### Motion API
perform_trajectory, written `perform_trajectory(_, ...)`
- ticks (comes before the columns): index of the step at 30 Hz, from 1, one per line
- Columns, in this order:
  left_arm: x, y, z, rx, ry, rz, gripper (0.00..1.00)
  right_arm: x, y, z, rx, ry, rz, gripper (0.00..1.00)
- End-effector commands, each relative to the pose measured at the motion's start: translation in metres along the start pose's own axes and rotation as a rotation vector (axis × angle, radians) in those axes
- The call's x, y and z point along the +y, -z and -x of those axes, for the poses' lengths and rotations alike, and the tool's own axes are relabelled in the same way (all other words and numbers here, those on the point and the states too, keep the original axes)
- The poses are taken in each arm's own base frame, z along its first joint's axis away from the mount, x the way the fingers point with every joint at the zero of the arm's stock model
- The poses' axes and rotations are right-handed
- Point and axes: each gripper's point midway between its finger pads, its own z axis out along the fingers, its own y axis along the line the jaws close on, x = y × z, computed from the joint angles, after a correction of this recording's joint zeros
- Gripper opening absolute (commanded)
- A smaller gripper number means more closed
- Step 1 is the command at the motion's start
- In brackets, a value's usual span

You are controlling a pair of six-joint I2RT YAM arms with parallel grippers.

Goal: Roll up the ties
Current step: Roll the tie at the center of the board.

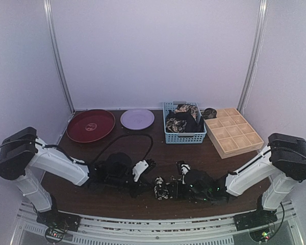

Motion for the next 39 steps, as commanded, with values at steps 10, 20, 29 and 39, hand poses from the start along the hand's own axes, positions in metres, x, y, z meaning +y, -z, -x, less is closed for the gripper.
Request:
perform_trajectory(10,-0.002,-0.01,0.012,-0.01,-0.024,0.002,0.06,-0.028,0.023,0.009,-0.076,0.031,-0.103,0.26)
perform_trajectory(20,-0.001,-0.01,0.02,-0.018,-0.031,0.013,0.06,-0.017,0.033,0.018,-0.096,0.031,-0.071,0.26)
perform_trajectory(29,-0.011,-0.013,0.03,-0.036,-0.023,-0.033,0.03,-0.006,0.023,0.003,-0.04,0.006,0.017,0.23)
perform_trajectory(39,-0.024,-0.024,0.033,-0.036,-0.001,-0.085,0.0,-0.008,0.026,0.005,-0.065,-0.019,0.036,0.2)
